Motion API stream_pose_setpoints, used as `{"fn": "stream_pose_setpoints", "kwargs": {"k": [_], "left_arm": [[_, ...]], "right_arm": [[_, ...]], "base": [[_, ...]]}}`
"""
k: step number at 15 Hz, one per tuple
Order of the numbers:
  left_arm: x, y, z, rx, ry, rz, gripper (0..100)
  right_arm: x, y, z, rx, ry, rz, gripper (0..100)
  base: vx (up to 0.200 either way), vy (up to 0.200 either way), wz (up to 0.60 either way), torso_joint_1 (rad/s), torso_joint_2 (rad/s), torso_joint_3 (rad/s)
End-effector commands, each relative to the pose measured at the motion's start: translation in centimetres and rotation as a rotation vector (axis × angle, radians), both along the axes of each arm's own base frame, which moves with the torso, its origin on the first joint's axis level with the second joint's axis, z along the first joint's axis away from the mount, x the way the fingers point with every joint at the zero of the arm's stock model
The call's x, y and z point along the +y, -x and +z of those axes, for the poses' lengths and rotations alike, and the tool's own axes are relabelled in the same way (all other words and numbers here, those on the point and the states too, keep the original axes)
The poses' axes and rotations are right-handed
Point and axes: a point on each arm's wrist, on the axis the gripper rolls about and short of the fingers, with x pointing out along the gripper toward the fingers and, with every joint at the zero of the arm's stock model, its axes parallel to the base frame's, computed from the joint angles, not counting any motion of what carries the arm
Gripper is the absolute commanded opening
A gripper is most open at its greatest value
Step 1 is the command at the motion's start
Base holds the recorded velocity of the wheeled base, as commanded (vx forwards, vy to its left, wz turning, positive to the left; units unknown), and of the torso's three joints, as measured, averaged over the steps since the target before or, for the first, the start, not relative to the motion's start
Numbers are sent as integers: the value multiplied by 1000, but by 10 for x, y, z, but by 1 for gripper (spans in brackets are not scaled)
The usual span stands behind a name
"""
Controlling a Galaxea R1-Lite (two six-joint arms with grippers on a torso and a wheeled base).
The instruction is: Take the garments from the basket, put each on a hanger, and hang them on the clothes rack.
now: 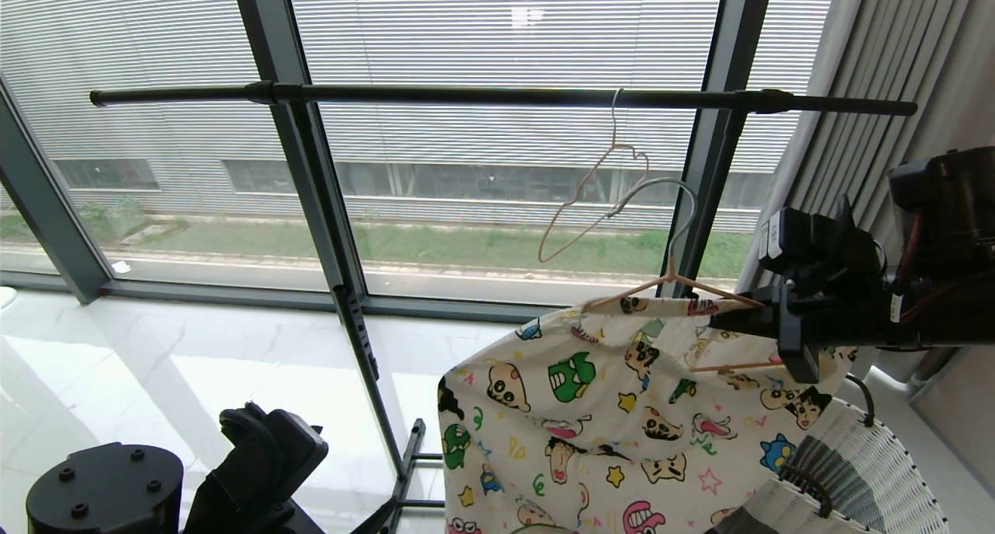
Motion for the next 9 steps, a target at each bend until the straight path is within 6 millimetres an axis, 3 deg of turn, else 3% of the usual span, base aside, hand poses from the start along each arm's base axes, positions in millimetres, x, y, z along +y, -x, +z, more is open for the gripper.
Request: {"fn": "stream_pose_setpoints", "kwargs": {"k": [1, 6, 9], "left_arm": [[7, -2, 5, -43, -14, 113, 100], [27, -3, 17, -104, 48, 260, 100], [32, -6, 17, -109, 48, 299, 100]], "right_arm": [[-7, 10, -8, 72, 11, -167, 0], [-17, 21, -14, 193, -42, -577, 0], [-19, 22, -16, 269, -96, -735, 0]], "base": [[0, 0, 0, 0, 0, 0], [0, 0, 0, 0, 0, 0], [0, 0, 0, 0, 0, 0]]}}
